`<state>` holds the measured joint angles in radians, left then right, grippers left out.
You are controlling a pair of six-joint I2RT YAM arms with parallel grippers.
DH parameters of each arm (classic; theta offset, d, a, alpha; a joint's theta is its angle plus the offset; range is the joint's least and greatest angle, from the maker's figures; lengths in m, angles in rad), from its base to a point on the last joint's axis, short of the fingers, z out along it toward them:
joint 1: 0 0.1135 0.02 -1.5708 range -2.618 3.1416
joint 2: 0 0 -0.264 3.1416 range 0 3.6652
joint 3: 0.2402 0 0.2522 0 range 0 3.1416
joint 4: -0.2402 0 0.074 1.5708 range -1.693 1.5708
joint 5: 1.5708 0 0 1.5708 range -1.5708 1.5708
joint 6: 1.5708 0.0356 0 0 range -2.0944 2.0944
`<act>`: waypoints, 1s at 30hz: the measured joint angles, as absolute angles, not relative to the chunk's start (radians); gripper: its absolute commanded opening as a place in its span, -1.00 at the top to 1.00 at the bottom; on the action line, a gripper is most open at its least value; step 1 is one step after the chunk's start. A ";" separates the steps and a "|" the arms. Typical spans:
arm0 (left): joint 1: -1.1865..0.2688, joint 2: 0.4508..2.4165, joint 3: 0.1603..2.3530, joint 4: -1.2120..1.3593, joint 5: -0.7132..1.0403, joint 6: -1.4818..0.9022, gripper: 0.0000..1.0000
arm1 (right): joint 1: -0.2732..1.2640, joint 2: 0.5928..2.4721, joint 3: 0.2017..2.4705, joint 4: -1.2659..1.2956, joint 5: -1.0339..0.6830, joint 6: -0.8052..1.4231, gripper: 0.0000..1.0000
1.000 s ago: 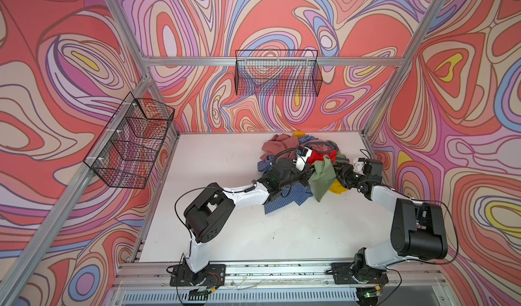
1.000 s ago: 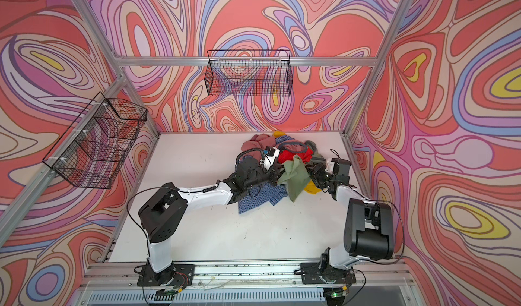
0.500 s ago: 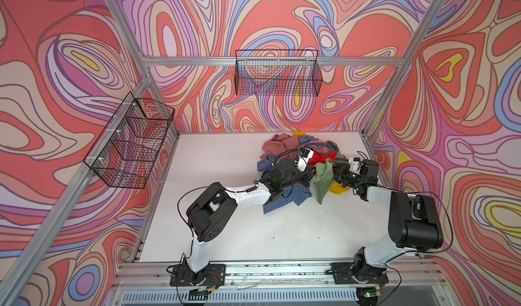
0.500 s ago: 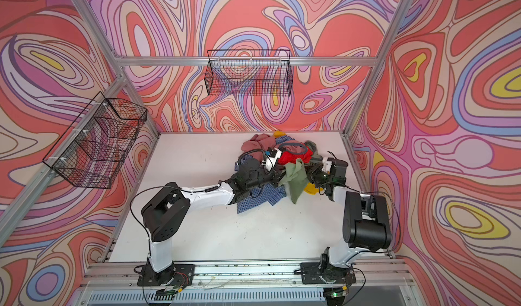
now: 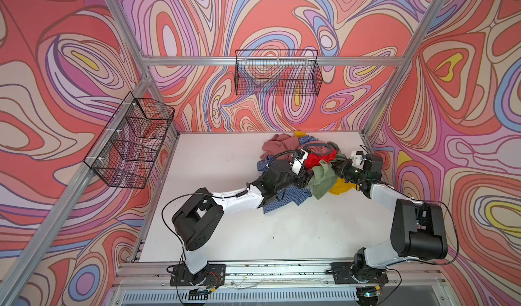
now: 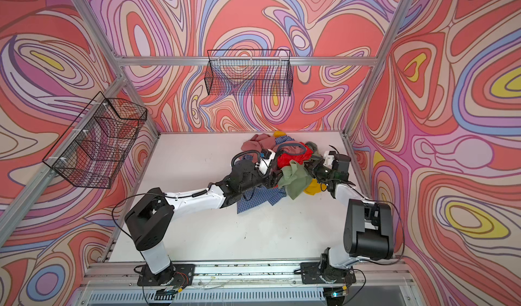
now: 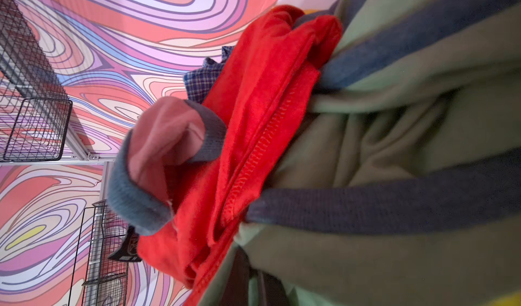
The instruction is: Pick out a specific cloth from the pile
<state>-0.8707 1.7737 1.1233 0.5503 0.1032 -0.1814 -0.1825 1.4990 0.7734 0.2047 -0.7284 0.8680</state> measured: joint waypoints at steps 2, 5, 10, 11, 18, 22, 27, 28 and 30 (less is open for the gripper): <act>-0.870 1.747 1.089 0.551 0.069 -0.156 -0.82 | -0.182 1.464 0.788 0.149 -0.720 0.834 1.00; -0.863 1.729 1.059 0.543 0.033 -0.119 -0.85 | -0.181 1.406 0.812 0.064 -0.700 0.770 1.00; -0.855 1.747 1.090 0.456 -0.003 -0.057 -0.86 | -0.181 1.335 0.836 -0.025 -0.680 0.688 1.00; -0.855 1.761 1.111 0.437 -0.008 -0.051 -0.86 | -0.181 1.330 0.838 -0.033 -0.679 0.679 1.00; -0.855 1.819 1.150 0.353 -0.057 -0.031 -0.92 | -0.181 1.313 0.876 -0.122 -0.660 0.611 1.00; -0.855 1.819 1.140 0.356 -0.095 -0.030 -0.94 | -0.181 1.309 0.950 -0.196 -0.654 0.571 1.00; -0.855 1.819 1.118 0.356 -0.133 -0.030 -0.98 | -0.181 1.296 1.082 -0.292 -0.648 0.511 1.00; -0.855 1.819 1.115 0.357 -0.138 -0.029 -0.98 | -0.181 1.292 1.102 -0.309 -0.647 0.500 1.00; -0.855 1.819 1.114 0.359 -0.141 -0.029 -0.98 | -0.181 1.281 1.154 -0.356 -0.643 0.461 1.00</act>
<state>-0.8547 1.8187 1.1141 0.3588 -0.1406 -0.0288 -0.1806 1.2812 1.1542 -0.3565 -0.6430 0.4610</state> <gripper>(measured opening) 0.988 0.049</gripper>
